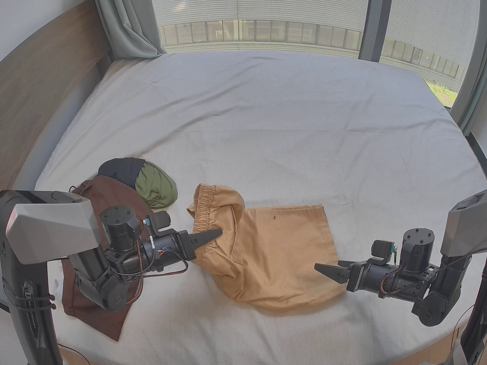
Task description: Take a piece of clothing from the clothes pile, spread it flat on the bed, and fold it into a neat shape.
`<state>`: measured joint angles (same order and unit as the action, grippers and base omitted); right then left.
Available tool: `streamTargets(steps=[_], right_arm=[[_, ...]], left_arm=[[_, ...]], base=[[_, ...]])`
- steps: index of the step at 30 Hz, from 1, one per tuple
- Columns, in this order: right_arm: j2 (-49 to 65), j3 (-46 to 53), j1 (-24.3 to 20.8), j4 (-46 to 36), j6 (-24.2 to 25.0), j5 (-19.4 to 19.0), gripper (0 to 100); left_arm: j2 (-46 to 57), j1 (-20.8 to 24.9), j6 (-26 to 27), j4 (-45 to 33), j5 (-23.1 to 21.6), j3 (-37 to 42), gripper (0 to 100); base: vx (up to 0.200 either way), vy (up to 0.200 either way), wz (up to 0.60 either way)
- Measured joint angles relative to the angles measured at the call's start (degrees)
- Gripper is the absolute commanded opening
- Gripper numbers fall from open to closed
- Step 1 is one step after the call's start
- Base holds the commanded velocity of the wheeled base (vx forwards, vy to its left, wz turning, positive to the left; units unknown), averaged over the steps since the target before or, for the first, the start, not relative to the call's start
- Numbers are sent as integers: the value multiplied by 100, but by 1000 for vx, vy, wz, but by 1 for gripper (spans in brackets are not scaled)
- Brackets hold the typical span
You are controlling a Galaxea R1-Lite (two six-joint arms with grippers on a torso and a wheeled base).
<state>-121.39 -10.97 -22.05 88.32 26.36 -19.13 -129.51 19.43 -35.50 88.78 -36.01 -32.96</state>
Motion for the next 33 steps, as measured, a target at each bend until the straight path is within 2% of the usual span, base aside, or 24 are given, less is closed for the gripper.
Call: streamTargets(steps=[11,25,33], right_arm=[[76,-33,20,-2,0,5,100],[213,-258,288,0,7,2,100],[325,-344,382,-5,33,0,100]], left_arm=[[-163,206,-377,-7,21,-441,0],[-288,752,-1128,-22,7,-874,0],[-463,969,-1289,-22,7,-1086,0]], base=[[0,0,0],[0,0,0],[0,0,0]])
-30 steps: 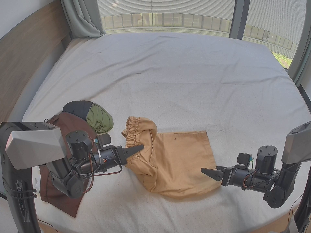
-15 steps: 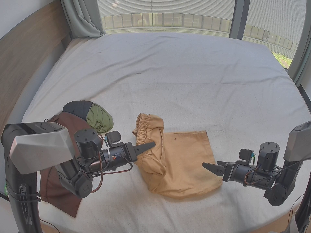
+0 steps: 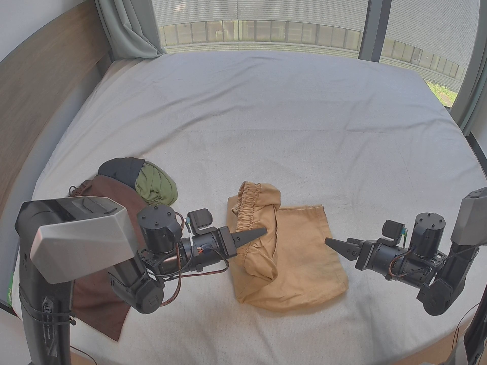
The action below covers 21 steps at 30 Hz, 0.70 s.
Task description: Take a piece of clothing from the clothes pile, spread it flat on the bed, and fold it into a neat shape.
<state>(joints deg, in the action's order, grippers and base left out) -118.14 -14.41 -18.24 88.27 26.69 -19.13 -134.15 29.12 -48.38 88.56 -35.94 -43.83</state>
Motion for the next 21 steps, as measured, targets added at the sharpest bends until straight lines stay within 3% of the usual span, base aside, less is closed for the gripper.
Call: streamTargets(steps=[21], right_arm=[[48,-149,94,-4,16,-2,100]], left_arm=[[-668,277,-37,-5,17,-562,0]], base=[[0,0,0]])
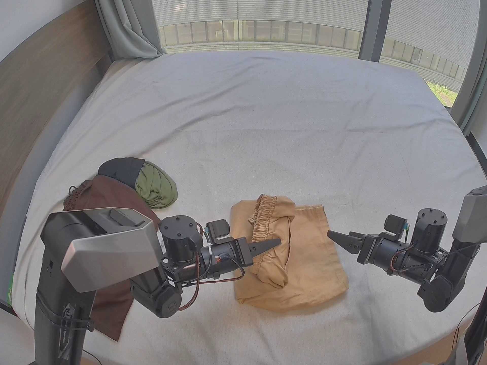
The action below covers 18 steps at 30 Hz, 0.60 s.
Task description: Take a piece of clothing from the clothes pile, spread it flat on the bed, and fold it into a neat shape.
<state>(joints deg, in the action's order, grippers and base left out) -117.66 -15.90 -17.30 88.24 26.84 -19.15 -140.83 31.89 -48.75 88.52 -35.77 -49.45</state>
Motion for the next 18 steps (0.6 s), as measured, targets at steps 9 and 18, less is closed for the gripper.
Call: streamTargets(steps=[9,18], right_arm=[[5,-17,0,4,0,0,100],[2,-20,7,0,-5,-6,100]], left_arm=[[-61,16,0,0,5,-96,100],[-77,-2,17,24,27,-118,100]], base=[[0,0,0],[0,0,0]])
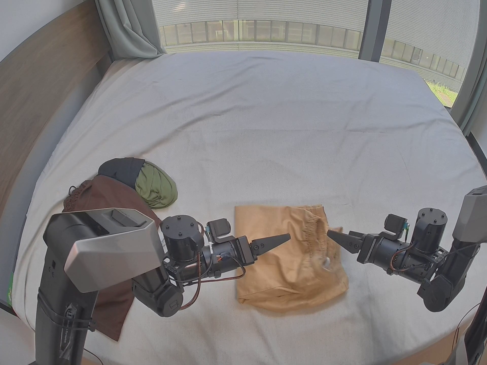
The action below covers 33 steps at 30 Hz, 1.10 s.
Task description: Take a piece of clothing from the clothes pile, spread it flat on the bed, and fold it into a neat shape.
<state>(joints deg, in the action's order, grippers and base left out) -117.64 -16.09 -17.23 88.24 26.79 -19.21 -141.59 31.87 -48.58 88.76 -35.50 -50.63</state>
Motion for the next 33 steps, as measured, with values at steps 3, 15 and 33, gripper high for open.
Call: streamTargets(steps=[3,15,33], right_arm=[[-6,2,-2,0,0,2,100],[-39,129,-336,-2,20,0,100],[-711,100,-634,20,51,96,100]], left_arm=[[39,-12,17,6,110,27,100],[262,-155,68,4,184,352,100],[763,-896,1714,6,83,1530,100]], base=[[0,0,0],[0,0,0],[0,0,0]])
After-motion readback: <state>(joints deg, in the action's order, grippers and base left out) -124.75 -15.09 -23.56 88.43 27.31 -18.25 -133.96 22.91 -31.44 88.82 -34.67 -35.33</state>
